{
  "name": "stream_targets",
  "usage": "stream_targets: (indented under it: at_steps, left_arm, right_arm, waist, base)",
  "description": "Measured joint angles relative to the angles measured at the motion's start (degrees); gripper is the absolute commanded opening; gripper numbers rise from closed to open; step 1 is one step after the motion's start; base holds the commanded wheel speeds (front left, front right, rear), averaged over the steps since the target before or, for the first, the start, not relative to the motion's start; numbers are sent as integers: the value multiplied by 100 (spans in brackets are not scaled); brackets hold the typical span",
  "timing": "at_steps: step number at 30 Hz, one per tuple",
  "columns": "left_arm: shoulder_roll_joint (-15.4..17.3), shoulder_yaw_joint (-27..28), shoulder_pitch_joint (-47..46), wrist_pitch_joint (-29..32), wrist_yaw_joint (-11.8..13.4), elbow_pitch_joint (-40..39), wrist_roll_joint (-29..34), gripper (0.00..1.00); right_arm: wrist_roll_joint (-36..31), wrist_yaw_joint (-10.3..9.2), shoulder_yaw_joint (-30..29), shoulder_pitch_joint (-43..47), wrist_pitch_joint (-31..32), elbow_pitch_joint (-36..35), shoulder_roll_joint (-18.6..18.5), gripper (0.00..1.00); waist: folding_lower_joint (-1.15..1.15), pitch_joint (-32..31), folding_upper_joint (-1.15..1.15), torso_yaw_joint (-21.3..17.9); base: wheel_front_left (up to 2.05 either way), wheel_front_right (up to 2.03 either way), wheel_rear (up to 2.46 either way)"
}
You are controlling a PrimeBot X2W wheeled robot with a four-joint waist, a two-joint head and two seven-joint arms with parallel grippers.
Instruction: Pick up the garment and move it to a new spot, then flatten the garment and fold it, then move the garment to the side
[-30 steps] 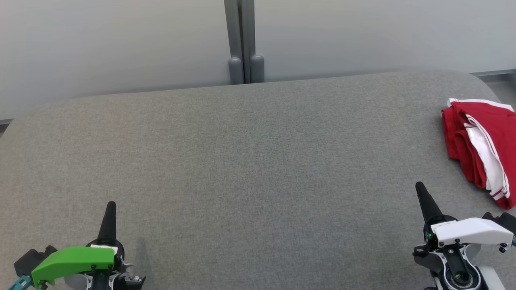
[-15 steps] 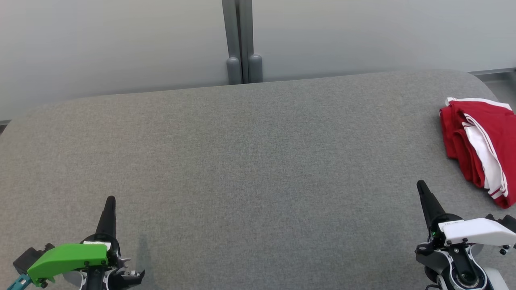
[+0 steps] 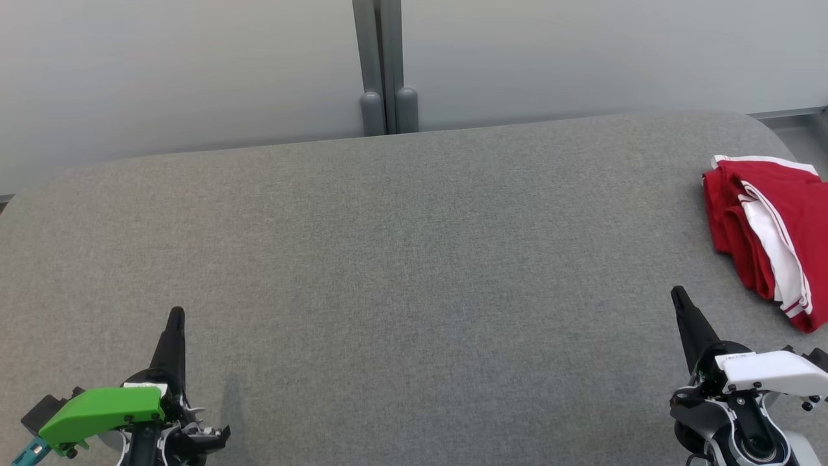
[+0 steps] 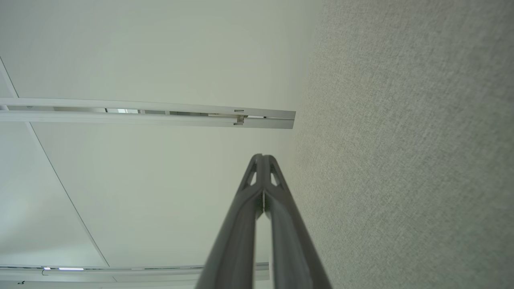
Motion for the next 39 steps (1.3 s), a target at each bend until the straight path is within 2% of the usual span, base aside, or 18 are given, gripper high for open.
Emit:
stream_targets:
  at_steps: [8, 39]
  left_arm:
    - [2, 22, -44, 69, 0, -37, -299, 0]
    - [3, 24, -51, 73, 0, -45, -303, 0]
  right_arm:
    - [307, 0, -23, 21, 92, -56, -3, 0]
    - [315, -1, -24, 23, 94, -62, -4, 0]
  waist:
    - [0, 2, 0, -19]
    - [0, 2, 0, -19]
  base:
    - [0, 0, 0]
    - [0, 0, 0]
